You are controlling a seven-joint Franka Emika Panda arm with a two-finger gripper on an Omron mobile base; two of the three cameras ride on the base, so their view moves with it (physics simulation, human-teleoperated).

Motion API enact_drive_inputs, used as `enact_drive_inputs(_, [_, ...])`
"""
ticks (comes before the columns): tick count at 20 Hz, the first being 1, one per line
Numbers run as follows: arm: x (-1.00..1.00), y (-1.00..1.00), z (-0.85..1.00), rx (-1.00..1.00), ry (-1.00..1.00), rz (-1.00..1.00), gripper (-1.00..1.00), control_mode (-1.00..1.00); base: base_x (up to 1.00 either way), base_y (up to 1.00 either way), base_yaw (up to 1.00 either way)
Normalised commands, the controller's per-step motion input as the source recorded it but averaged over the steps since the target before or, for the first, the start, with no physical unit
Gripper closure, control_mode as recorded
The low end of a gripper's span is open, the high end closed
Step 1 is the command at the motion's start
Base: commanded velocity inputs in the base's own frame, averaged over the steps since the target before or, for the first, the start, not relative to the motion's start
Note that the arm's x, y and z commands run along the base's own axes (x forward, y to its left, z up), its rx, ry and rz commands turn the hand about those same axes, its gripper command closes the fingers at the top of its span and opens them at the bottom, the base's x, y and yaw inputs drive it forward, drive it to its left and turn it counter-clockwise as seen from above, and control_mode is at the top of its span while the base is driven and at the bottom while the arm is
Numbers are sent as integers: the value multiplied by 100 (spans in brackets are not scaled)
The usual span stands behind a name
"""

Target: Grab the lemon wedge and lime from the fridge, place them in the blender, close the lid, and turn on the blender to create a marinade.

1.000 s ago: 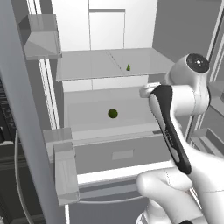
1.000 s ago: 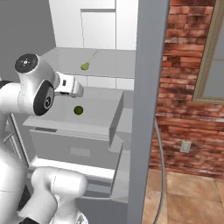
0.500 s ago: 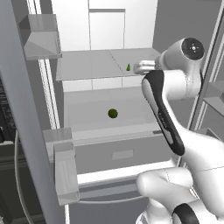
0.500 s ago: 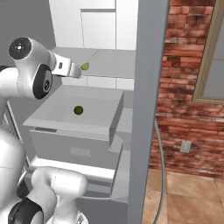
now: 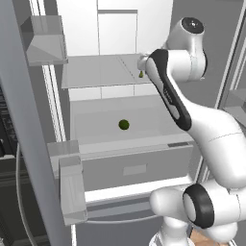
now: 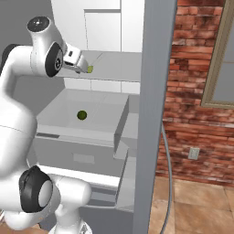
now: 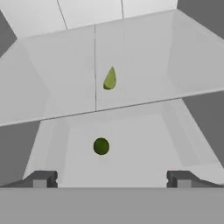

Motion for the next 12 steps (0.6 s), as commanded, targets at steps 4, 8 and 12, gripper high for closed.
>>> enact_drive_inputs(4, [48, 0, -26, -3, 8, 1, -100, -100, 0, 0, 0])
enact_drive_inputs(8, [49, 0, -14, -6, 8, 0, -100, -100, 0, 0, 0])
enact_drive_inputs(12, [61, 0, -18, -7, 8, 0, -100, -100, 0, 0, 0])
